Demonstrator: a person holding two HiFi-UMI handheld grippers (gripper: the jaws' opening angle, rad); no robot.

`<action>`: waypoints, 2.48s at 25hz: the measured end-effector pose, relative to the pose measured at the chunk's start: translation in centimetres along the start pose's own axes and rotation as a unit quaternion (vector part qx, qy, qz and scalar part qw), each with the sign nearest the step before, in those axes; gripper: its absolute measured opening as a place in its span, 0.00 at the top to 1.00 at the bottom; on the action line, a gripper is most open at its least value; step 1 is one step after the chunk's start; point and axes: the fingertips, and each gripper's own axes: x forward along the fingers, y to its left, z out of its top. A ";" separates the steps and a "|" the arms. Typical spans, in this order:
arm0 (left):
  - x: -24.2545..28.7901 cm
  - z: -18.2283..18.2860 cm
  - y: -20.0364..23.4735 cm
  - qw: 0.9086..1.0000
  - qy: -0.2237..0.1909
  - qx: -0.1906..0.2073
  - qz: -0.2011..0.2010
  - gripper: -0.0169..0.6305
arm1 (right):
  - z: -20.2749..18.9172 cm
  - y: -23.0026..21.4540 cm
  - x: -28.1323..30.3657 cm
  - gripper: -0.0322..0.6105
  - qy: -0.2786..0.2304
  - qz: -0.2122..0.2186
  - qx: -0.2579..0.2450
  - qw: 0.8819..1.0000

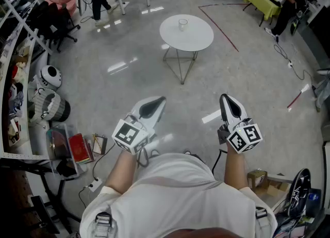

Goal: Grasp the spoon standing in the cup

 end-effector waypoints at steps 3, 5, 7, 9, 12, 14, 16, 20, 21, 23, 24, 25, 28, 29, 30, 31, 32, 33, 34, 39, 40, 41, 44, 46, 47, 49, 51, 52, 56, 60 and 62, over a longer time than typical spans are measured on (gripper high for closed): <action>-0.4 -0.2 -0.4 1.000 0.002 -0.003 0.000 0.97 | -0.3 0.4 -0.3 0.94 0.004 0.000 0.000 1.000; -0.6 -0.3 -0.6 1.000 0.003 -0.003 0.000 0.97 | -0.3 0.6 -0.5 0.94 0.007 -0.001 -0.001 1.000; -0.7 -0.3 -0.8 1.000 0.005 -0.004 -0.001 0.97 | -0.3 0.8 -0.7 0.94 0.008 0.000 -0.002 1.000; -0.9 -0.3 -1.0 1.000 0.004 -0.006 -0.002 0.97 | -0.3 1.0 -1.0 0.94 0.009 0.000 -0.003 1.000; -1.1 -0.4 -1.3 1.000 0.003 -0.008 -0.005 0.97 | -0.3 1.1 -1.5 0.94 0.006 -0.004 0.002 1.000; -1.3 -0.5 -1.4 1.000 0.004 -0.012 -0.006 0.97 | -0.2 1.0 -1.8 0.94 0.002 -0.009 0.013 1.000; -1.3 -0.9 -1.7 1.000 0.007 -0.015 -0.007 0.97 | -0.1 0.9 -2.1 0.94 0.002 -0.015 0.022 1.000; -1.6 -1.2 -2.2 1.000 0.009 -0.016 -0.010 0.97 | -0.7 0.8 -2.4 0.94 0.010 -0.017 0.034 0.999; -1.8 -1.3 -2.1 1.000 0.009 -0.017 -0.010 0.97 | -1.0 1.0 -2.3 0.94 0.011 -0.017 0.037 0.999; -2.4 -1.5 -1.7 1.000 0.010 -0.018 -0.009 0.97 | -1.4 1.5 -1.9 0.94 0.013 -0.014 0.044 0.999; -2.7 -1.6 -1.5 1.000 0.011 -0.018 -0.007 0.97 | -1.6 1.8 -1.6 0.94 0.013 -0.013 0.049 0.999; -3.1 -1.5 -1.1 1.000 0.011 -0.018 -0.006 0.97 | -1.7 2.1 -1.2 0.94 0.014 -0.012 0.053 0.998; -4.5 -1.3 0.4 1.000 0.008 -0.020 0.002 0.97 | -1.9 3.3 0.2 0.94 0.015 -0.008 0.058 0.998; -5.0 -1.2 0.9 1.000 0.006 -0.022 0.004 0.97 | -2.0 3.8 0.7 0.94 0.015 -0.007 0.057 0.998; -5.5 -1.1 1.5 1.000 0.005 -0.024 0.006 0.97 | -2.0 4.3 1.2 0.94 0.015 -0.006 0.056 0.998; -6.0 -1.1 2.0 1.000 0.003 -0.025 0.006 0.97 | -2.1 4.8 1.6 0.94 0.014 -0.006 0.055 0.998; -6.6 -1.1 2.6 1.000 0.003 -0.026 0.006 0.97 | -2.2 5.3 2.1 0.94 0.015 -0.007 0.054 0.998; -7.1 -1.2 3.1 1.000 0.003 -0.027 0.005 0.97 | -2.3 5.8 2.6 0.94 0.016 -0.009 0.054 0.998; -7.5 -1.3 3.5 1.000 0.003 -0.028 0.004 0.97 | -2.4 6.3 3.1 0.94 0.017 -0.010 0.053 0.998; -9.0 -2.8 6.0 0.999 0.017 -0.033 0.009 0.97 | -4.8 8.4 5.0 0.94 0.036 -0.005 0.056 0.998; -9.2 -3.0 6.4 0.999 0.017 -0.038 0.008 0.97 | -5.3 8.6 5.3 0.94 0.041 -0.007 0.057 0.998; -9.4 -3.2 6.8 0.999 0.015 -0.044 0.006 0.97 | -5.6 8.5 5.6 0.94 0.045 -0.010 0.059 0.997; -9.1 -3.6 8.2 0.998 0.017 -0.052 0.005 0.97 | -6.3 7.5 7.1 0.94 0.050 -0.017 0.073 0.996; -8.4 -3.7 9.5 0.998 0.019 -0.057 0.013 0.97 | -6.5 6.7 8.5 0.94 0.049 -0.010 0.074 0.996; -7.9 -3.8 10.0 0.998 0.019 -0.060 0.016 0.97 | -6.5 6.4 9.2 0.94 0.049 -0.005 0.072 0.996; -6.6 -3.9 10.9 0.998 0.020 -0.062 0.019 0.97 | -6.4 5.4 10.7 0.94 0.052 0.002 0.067 0.996; -4.7 -4.0 11.8 0.998 0.023 -0.056 0.019 0.97 | -6.3 3.8 12.5 0.94 0.053 0.008 0.067 0.996; -3.6 -4.0 12.4 0.998 0.025 -0.053 0.020 0.97 | -6.2 2.8 13.3 0.94 0.053 0.012 0.067 0.996; 1.7 -3.5 14.5 0.998 0.028 -0.044 0.028 0.97 | -4.6 -2.0 16.5 0.94 0.048 0.021 0.063 0.997; 7.6 -2.7 16.2 0.998 0.028 -0.038 0.035 0.97 | -2.6 -8.0 19.3 0.94 0.040 0.028 0.060 0.997; 10.3 -2.5 17.0 0.998 0.030 -0.037 0.039 0.97 | -2.1 -10.5 20.7 0.94 0.039 0.035 0.061 0.997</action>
